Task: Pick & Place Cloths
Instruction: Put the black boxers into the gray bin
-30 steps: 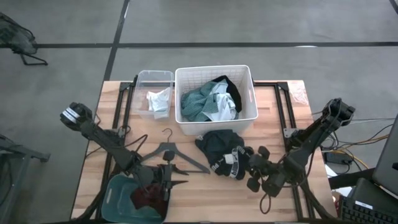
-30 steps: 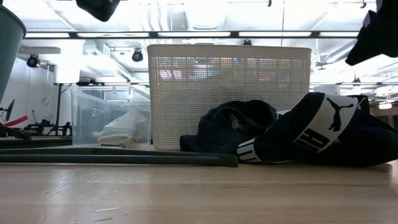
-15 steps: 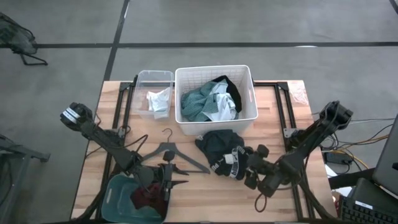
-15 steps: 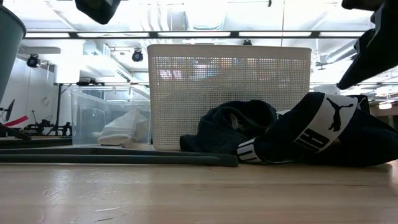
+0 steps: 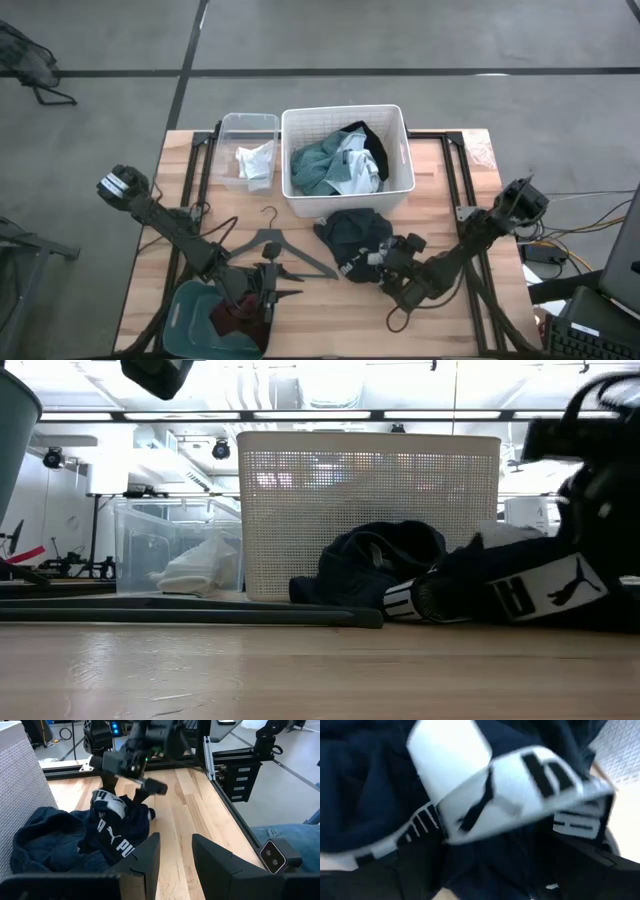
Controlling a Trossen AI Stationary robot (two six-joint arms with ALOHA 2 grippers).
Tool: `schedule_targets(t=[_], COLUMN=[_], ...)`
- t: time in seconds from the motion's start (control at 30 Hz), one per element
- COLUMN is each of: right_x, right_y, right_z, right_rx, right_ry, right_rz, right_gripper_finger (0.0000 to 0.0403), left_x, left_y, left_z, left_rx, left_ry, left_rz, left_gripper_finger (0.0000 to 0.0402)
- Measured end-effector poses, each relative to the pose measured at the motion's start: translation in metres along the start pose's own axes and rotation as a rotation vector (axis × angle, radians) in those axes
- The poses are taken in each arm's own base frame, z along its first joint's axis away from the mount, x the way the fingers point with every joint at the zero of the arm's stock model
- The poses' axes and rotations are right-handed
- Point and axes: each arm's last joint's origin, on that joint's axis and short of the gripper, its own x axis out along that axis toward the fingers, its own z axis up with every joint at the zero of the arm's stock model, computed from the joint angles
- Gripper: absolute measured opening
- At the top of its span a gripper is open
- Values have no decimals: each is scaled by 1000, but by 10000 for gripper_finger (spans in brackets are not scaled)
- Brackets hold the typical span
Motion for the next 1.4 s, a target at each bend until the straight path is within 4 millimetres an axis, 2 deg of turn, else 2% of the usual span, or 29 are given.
schedule_targets(t=[0.13,0.27,0.4,0.6,0.63,0.87,1.17,1.4], right_x=[15,23,21,9,6,-15,-60,-84], right_y=[2,4,5,3,3,8,22,34], right_z=[-1,-2,0,9,11,31,68,93], right_rx=[3,-6,-30,-67,-66,-69,-134,-206], right_ry=[56,75,72,76,68,-25,-220,-322], right_rz=[-32,-41,-21,40,51,122,194,207], right_gripper_finger=[300,248,171,34,25,24,24,24], left_x=[0,0,0,0,0,0,0,0], left_y=[0,0,0,0,0,0,1,1], left_z=[0,0,0,0,0,-1,-4,-4], left_rx=[0,0,0,0,-1,-1,2,2], left_ry=[0,0,0,1,0,2,9,1], left_rz=[0,0,-1,-1,-1,-1,1,-1], left_gripper_finger=[120,120,120,120,120,120,120,120])
